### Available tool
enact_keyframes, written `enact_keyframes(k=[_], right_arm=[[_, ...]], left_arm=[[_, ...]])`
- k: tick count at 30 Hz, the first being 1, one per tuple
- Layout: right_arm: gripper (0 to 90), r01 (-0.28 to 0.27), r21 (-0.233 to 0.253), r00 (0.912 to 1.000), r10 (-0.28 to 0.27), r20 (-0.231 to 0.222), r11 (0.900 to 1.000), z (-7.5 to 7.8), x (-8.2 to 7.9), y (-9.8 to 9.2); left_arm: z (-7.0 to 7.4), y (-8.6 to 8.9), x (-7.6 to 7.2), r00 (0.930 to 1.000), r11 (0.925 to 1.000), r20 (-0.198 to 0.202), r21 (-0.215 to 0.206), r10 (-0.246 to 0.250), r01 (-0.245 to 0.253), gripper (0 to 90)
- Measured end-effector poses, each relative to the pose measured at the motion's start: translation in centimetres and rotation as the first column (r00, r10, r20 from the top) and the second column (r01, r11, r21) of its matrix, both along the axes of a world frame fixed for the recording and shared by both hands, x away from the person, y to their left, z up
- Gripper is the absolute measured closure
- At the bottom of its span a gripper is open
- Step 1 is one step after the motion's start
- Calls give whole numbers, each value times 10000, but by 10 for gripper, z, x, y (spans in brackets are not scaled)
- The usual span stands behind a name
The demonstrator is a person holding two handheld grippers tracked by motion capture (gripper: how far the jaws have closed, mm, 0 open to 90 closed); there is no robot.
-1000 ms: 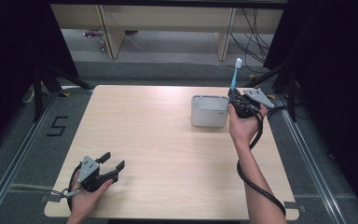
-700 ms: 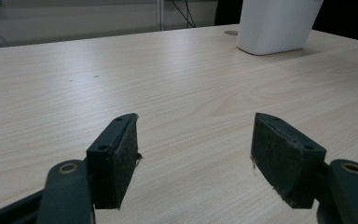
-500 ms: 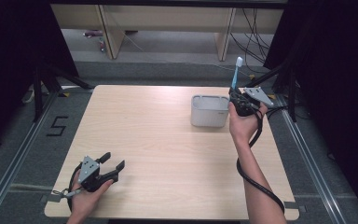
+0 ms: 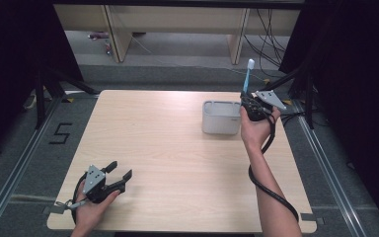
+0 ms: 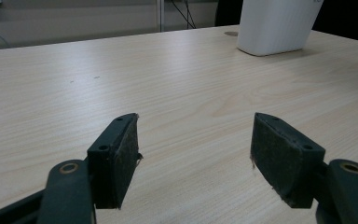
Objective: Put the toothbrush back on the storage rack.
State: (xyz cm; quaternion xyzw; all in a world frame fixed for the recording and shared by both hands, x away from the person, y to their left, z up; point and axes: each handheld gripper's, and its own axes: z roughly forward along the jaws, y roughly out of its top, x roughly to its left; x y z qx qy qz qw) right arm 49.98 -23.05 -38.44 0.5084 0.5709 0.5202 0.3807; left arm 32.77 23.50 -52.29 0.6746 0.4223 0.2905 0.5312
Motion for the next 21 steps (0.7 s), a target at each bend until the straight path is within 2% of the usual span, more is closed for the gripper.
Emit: enact_keyframes(k=[2, 3, 21], right_arm=[[791, 39, 137, 10000, -39, -2, 9999, 0, 0, 1], [791, -4, -12, 10000, 4, 73, 10000, 0, 2, 0], [791, 25, 12, 10000, -25, 63, 10000, 0, 8, -1]], left_arm=[[0, 0, 0, 10000, 10000, 15, 13, -4, 4, 317], [0, 0, 0, 10000, 10000, 22, 24, -12, 12, 317], [0, 0, 0, 10000, 10000, 68, 60, 8, -9, 320]])
